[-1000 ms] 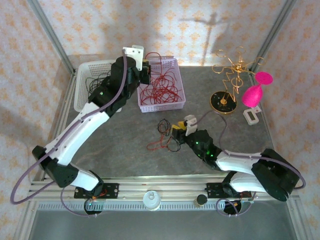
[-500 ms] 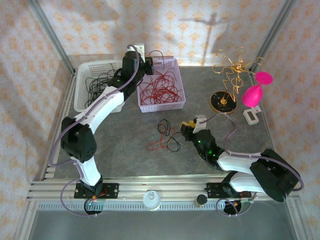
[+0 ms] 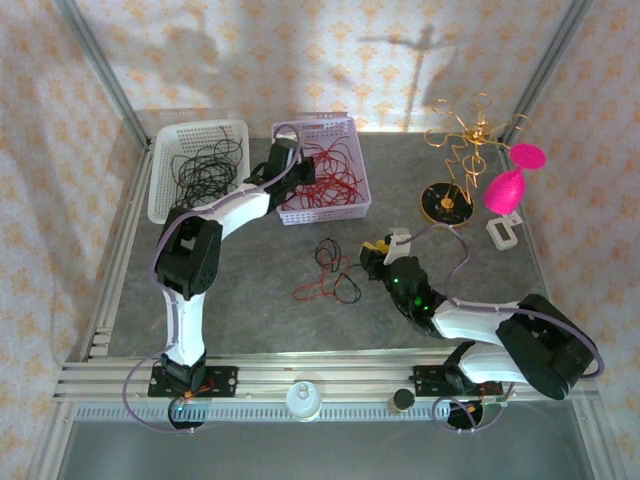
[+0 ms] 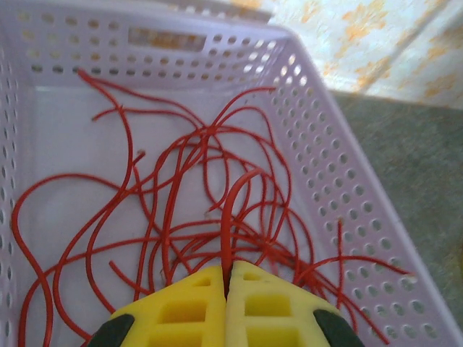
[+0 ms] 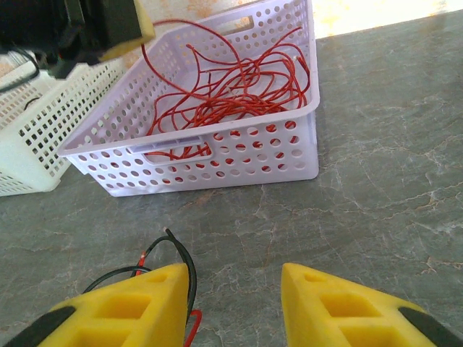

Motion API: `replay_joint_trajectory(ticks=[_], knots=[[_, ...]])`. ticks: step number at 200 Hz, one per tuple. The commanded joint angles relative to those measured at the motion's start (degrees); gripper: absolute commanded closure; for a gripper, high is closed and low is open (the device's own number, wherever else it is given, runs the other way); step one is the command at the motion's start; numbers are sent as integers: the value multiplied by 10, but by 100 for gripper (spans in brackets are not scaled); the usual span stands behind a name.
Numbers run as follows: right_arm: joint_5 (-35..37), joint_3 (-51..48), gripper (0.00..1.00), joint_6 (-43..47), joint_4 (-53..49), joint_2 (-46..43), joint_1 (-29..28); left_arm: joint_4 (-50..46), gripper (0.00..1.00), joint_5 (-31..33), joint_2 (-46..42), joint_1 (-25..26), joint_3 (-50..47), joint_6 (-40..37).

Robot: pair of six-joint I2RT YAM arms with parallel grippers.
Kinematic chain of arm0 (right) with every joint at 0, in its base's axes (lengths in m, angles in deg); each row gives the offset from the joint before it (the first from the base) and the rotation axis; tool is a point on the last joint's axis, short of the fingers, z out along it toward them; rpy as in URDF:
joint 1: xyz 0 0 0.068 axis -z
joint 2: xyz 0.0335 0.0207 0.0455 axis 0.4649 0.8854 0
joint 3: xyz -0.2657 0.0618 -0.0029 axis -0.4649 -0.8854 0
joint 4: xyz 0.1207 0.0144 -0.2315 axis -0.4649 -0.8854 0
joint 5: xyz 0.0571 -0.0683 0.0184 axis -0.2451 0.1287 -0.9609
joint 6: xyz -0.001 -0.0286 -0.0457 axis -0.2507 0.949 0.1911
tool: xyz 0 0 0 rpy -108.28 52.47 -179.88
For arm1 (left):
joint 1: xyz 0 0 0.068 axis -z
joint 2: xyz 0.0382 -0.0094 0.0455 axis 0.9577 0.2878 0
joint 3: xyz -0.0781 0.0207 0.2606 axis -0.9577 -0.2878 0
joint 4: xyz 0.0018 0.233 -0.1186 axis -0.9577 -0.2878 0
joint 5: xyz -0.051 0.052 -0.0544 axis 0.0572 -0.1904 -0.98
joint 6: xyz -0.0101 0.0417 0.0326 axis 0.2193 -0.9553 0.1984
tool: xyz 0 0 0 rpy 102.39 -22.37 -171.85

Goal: Untangle the cables

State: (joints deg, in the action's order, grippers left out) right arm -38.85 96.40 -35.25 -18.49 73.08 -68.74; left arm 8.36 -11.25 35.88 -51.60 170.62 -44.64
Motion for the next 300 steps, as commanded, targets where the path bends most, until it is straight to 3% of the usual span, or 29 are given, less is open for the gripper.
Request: replay_joint_trajectory(ticks=[1,71,97,136,181,218,246,300], knots=[[-1,17,62,3,-9,6,2,46,100,-19,8,-3,-19,21],[-3,19,62,5,-10,9,2,41,100,-15,21,-6,-33,20],[-1,19,62,6,-12,9,2,24,70,-10,16,-6,-29,26],[1,20,62,6,-12,11,2,3,64,14,-41,-5,-46,33],[-5,25,62,5,-13,20,2,-56,48,58,-147,8,-83,18],[3,47,61,-25,-51,31,3,-61,51,74,-267,35,-210,27],[-40,58,61,-50,-93,24,5,-60,54,78,-363,67,-336,56],[-159,145,62,-131,-346,-73,-19,-60,55,66,-483,130,-521,155]])
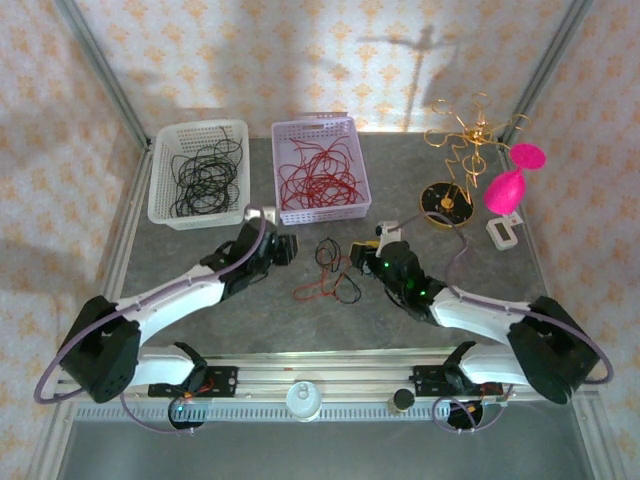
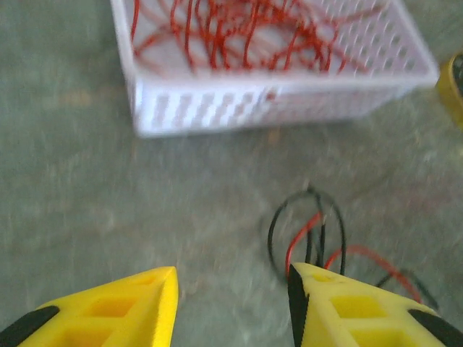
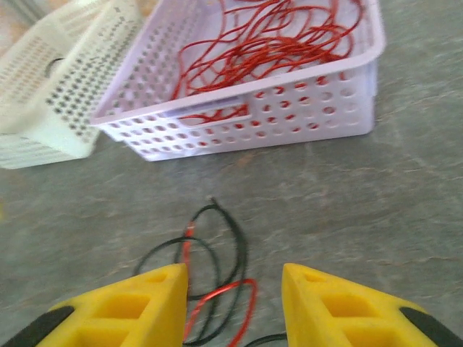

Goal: Untangle the cables

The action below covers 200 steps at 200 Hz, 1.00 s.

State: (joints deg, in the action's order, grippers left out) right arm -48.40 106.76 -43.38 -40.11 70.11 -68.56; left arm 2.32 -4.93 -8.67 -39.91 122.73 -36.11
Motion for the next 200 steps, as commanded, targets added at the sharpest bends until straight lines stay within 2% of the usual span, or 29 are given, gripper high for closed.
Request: replay_joint_trajectory(ticks=[1,33,48,68,100,135,200], knots=[[-64,43,62,-50,-134,-43,-23,2,55,2,-39,13,-44,72],[-63,93,64,-81,-240,-21,-77,-28,55,7,-46,38,-74,111],[-74,100,69,-116,-254,7,-87,-47,55,16,-45,53,-74,119],[-75,100,72,-166,-239,27,-110,-39,56,16,-49,60,-87,127],[-26,111,72,-210,-230,63,-142,-11,56,11,-56,61,-105,135],[34,105,67,-243,-212,86,-143,-6,56,10,-47,61,-101,130],[29,95,67,-273,-169,123,-143,-7,56,17,-66,62,-109,125]])
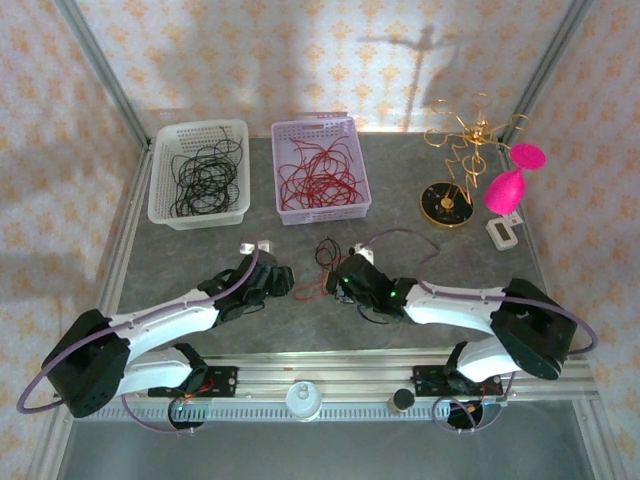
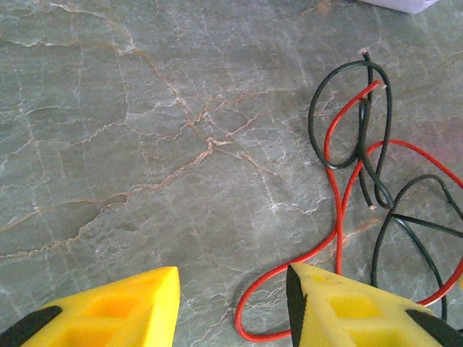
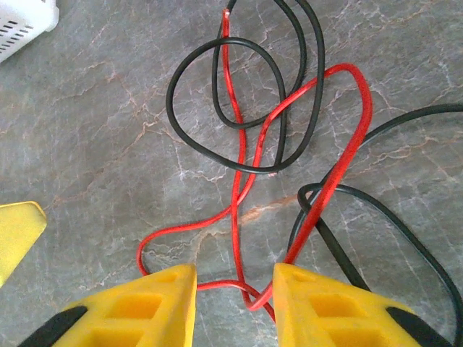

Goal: Untangle the cables

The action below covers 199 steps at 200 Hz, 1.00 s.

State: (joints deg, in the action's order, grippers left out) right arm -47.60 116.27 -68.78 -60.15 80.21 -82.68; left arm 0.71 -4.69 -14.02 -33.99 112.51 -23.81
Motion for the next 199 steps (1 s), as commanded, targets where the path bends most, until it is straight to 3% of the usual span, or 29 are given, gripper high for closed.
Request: replay_joint_trajectory(ticks=[1,75,152,199], knots=[[22,0,67,-19,33,23,-2,10,56,14,-13,3,-7,2],[28,-23,69,-43,69,53,-2,6,56,21,-48,2,-23,7],[29,-32,68,-38,3,-30,-2,-28,56,21,-54,3,-23,16],[15,-56,67,-64,40,-30,-1,-18,56,17,-48,3,-23,16]])
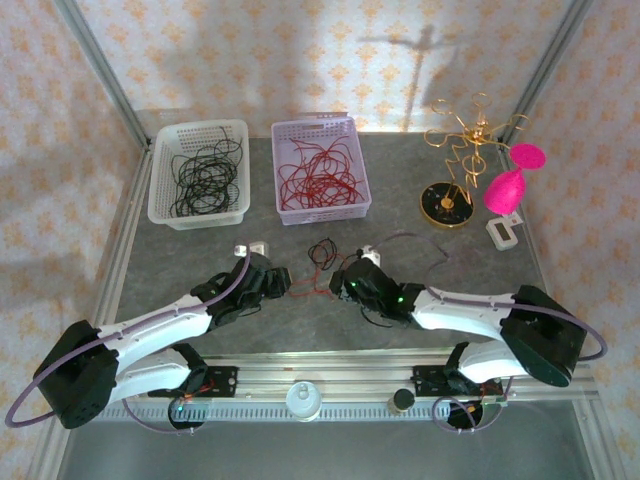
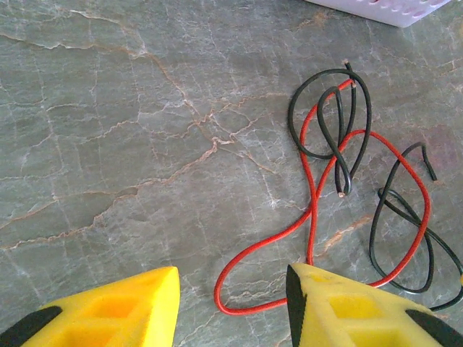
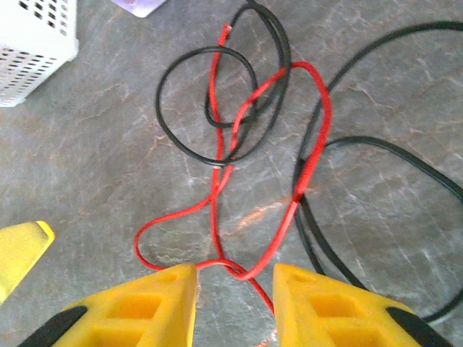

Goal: Untangle the cables

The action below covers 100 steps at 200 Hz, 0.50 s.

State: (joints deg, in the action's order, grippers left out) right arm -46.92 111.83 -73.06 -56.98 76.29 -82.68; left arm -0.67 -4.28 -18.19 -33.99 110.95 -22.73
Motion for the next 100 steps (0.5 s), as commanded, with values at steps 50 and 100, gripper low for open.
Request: replay_joint_trajectory(ticks=[50,100], knots=[[-13,-6,67,-40,81,64,-1,-3,56,9,-3,3,-6,4],[-18,3,71,-40,109,111,-1,-4,55,11,-13,4,-11,4]])
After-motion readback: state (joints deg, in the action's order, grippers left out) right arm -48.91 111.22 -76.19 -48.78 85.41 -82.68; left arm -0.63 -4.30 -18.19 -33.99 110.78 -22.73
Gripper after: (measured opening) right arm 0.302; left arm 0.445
